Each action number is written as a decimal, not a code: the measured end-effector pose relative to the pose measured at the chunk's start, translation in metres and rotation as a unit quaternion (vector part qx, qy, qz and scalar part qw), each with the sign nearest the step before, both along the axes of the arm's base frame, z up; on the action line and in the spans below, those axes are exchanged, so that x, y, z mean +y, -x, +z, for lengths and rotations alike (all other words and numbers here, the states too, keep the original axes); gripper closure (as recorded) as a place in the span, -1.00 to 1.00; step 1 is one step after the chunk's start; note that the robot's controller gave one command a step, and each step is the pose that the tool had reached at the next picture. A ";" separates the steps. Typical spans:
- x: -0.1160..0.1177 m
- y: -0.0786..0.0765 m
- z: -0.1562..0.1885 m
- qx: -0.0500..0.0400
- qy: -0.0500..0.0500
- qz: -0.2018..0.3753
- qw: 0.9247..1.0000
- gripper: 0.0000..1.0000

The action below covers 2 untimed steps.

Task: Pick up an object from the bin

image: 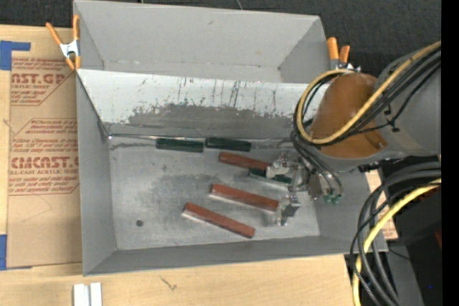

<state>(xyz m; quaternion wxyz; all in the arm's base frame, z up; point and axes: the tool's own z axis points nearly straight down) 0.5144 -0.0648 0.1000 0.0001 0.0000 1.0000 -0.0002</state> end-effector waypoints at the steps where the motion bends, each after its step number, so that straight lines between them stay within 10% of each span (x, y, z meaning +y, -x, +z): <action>1: 0.026 0.015 0.001 0.000 0.000 0.014 1.000 -1.00; 2: 0.052 0.016 -0.023 0.000 -0.001 0.000 1.000 -1.00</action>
Offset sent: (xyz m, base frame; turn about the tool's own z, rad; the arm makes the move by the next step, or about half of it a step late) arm -0.0158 0.0591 -0.0300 0.0360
